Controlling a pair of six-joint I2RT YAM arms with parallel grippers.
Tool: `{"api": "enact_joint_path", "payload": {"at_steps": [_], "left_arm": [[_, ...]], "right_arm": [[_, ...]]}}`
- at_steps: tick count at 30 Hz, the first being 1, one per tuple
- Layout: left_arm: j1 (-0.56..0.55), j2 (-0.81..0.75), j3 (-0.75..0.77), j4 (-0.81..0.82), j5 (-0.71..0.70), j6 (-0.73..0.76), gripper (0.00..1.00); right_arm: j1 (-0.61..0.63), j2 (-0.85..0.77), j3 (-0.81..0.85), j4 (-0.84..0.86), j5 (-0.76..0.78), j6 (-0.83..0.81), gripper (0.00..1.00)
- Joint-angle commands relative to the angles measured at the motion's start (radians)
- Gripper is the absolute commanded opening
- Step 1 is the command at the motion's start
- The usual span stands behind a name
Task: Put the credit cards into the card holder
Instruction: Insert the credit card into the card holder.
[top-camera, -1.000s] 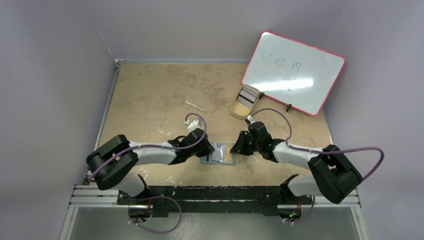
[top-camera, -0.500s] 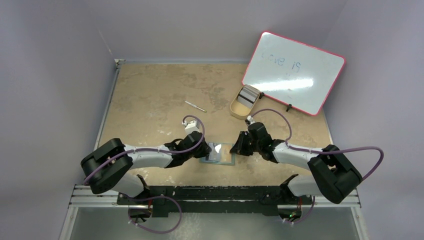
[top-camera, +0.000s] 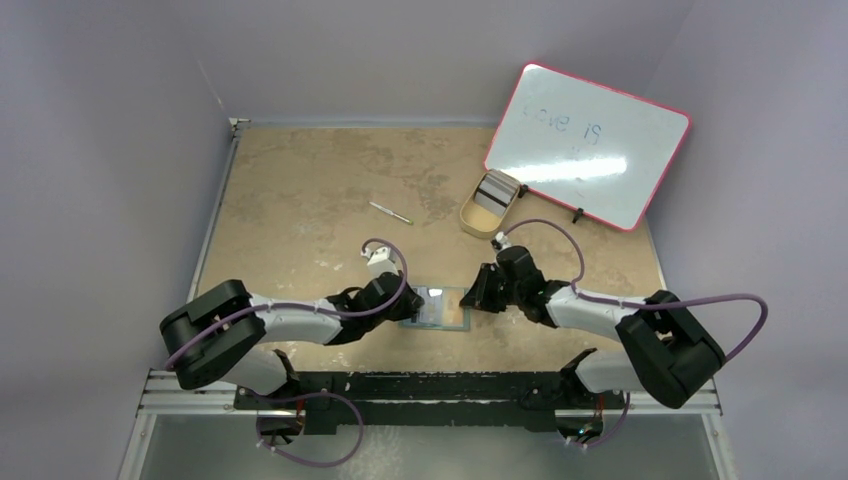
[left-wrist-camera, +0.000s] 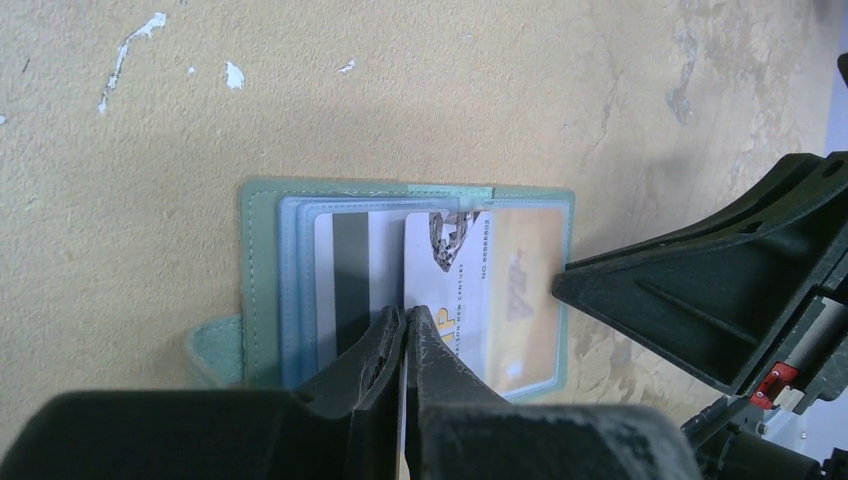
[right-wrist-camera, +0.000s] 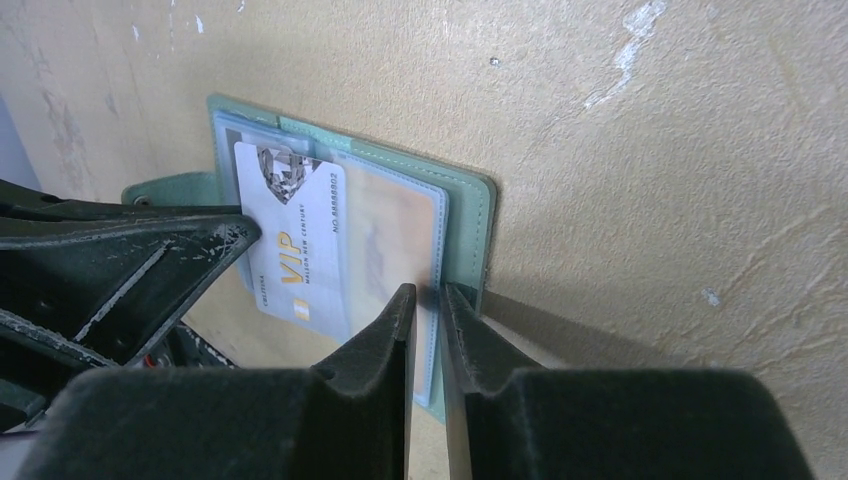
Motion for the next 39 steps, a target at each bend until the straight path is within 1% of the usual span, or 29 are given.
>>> {"api": "enact_joint_path", "payload": {"at_steps": [1, 4, 8, 17, 20, 23, 26, 28, 39], "left_arm": [[-0.008, -0.028, -0.042, 0.068, -0.021, -0.066, 0.0], [-0.008, -0.018, -0.05, 0.107, -0.002, -0.101, 0.0], [-0.019, 0.022, -0.039, 0.14, 0.033, -0.112, 0.0], [-0.064, 0.103, 0.034, 0.145, 0.059, -0.12, 0.0], [-0.064, 0.102, 0.058, 0.109, 0.058, -0.117, 0.08], [-0.065, 0.076, 0.083, 0.041, 0.034, -0.109, 0.2], [-0.064, 0.058, 0.101, 0.005, 0.025, -0.109, 0.28], [-0.065, 0.062, 0.106, 0.007, 0.033, -0.11, 0.3], [-0.066, 0.134, 0.138, 0.06, 0.09, -0.108, 0.31]], "right_arm": [[0.008, -0.022, -0.023, -0.007, 0.006, 0.023, 0.16], [0.007, -0.031, -0.034, 0.012, 0.004, 0.04, 0.16], [0.008, -0.033, -0.054, 0.045, -0.006, 0.065, 0.16], [0.008, -0.039, -0.087, 0.114, -0.023, 0.121, 0.16], [0.007, -0.052, -0.085, 0.105, -0.017, 0.125, 0.17], [0.008, -0.079, -0.079, 0.073, -0.003, 0.121, 0.18], [0.007, -0.109, -0.074, 0.029, 0.019, 0.111, 0.19], [0.007, -0.123, -0.074, 0.019, 0.026, 0.109, 0.2], [0.008, -0.117, -0.091, 0.052, 0.017, 0.119, 0.19]]}}
